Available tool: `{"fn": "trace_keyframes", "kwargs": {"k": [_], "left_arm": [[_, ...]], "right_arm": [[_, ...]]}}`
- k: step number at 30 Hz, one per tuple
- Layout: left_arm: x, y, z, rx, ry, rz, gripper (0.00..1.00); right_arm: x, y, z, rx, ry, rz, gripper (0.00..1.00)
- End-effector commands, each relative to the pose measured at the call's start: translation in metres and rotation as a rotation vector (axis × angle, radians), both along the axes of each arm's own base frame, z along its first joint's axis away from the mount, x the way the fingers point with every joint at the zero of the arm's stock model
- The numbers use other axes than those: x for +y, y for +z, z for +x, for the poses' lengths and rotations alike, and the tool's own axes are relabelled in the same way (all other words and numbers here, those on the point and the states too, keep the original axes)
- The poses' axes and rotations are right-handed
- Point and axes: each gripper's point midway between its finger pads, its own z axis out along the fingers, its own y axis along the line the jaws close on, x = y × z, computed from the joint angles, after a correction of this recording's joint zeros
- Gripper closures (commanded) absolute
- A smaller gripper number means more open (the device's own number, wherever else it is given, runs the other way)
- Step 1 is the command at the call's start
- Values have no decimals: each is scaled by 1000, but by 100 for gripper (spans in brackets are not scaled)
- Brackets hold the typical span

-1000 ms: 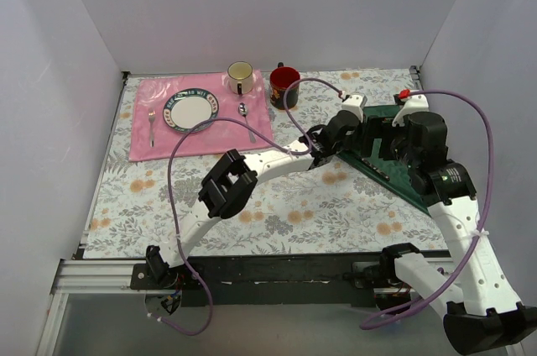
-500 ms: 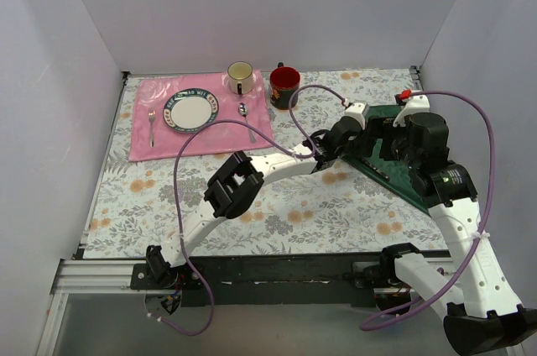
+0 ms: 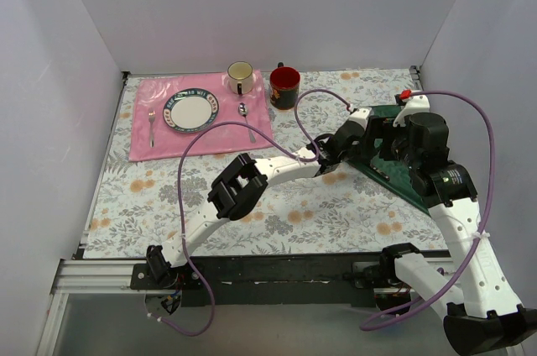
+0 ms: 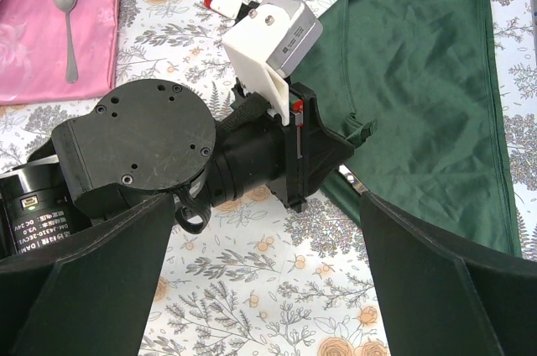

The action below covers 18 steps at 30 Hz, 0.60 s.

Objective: Fold the napkin, place the utensils inside, and roll it up
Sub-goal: Fold the napkin

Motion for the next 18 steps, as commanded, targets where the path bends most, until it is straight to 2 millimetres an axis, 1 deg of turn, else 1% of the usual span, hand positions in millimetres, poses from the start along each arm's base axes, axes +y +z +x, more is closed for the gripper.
{"fn": "trace_keyframes", "kwargs": {"k": [1, 6, 8, 9, 11, 12, 18], "left_arm": [[-10, 10, -7, -12, -31, -28, 94], [-9, -1, -12, 15, -46, -18, 93], [-8, -3, -13, 22, -47, -17, 93], [-6, -9, -14, 28, -47, -6, 92], [-5, -11, -17, 34, -50, -4, 92], [-6, -14, -24, 49, -79, -4, 92], [-3, -25, -29, 76, -91, 9, 91]], "right_arm": [[-1, 19, 3, -61, -15, 19, 1], [-2, 19, 5, -57, -24, 24, 1], [-2, 19, 5, -57, -27, 28, 1], [-2, 19, 5, -55, -27, 27, 1], [-1, 17, 6, -50, -28, 27, 1], [-1, 17, 6, -50, -24, 29, 1], [0, 16, 8, -45, -23, 30, 1]]}}
